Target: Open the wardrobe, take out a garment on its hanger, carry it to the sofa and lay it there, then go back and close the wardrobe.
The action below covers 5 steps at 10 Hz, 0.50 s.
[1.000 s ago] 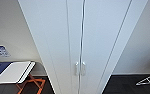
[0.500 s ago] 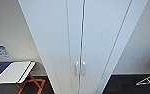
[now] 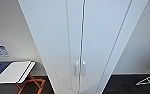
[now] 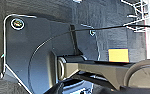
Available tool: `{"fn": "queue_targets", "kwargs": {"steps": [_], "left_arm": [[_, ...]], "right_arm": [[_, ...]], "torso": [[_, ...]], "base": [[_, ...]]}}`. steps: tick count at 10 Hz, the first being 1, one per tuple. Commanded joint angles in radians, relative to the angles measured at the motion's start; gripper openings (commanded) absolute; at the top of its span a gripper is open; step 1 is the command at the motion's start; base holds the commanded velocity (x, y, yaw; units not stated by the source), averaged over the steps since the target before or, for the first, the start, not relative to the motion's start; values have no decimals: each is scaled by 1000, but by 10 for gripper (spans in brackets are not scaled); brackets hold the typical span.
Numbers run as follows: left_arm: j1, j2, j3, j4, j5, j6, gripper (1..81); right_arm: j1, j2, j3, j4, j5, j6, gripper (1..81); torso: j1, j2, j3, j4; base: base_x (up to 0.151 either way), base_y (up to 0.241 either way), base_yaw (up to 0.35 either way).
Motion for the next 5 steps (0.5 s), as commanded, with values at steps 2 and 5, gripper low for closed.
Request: {"fn": "queue_targets", "kwargs": {"steps": [2,5], "left_arm": [[-125,-206,257,69,50,8,811],[-191,-326,382,192,50,8,811]], "right_arm": [[143,-183,246,-29,-47,-12,811],[220,-287,403,-98,-47,-12,811]], "torso": [[0,0,0,0],[0,0,0,0]], "base": [[0,0,0],[0,0,0]]}}
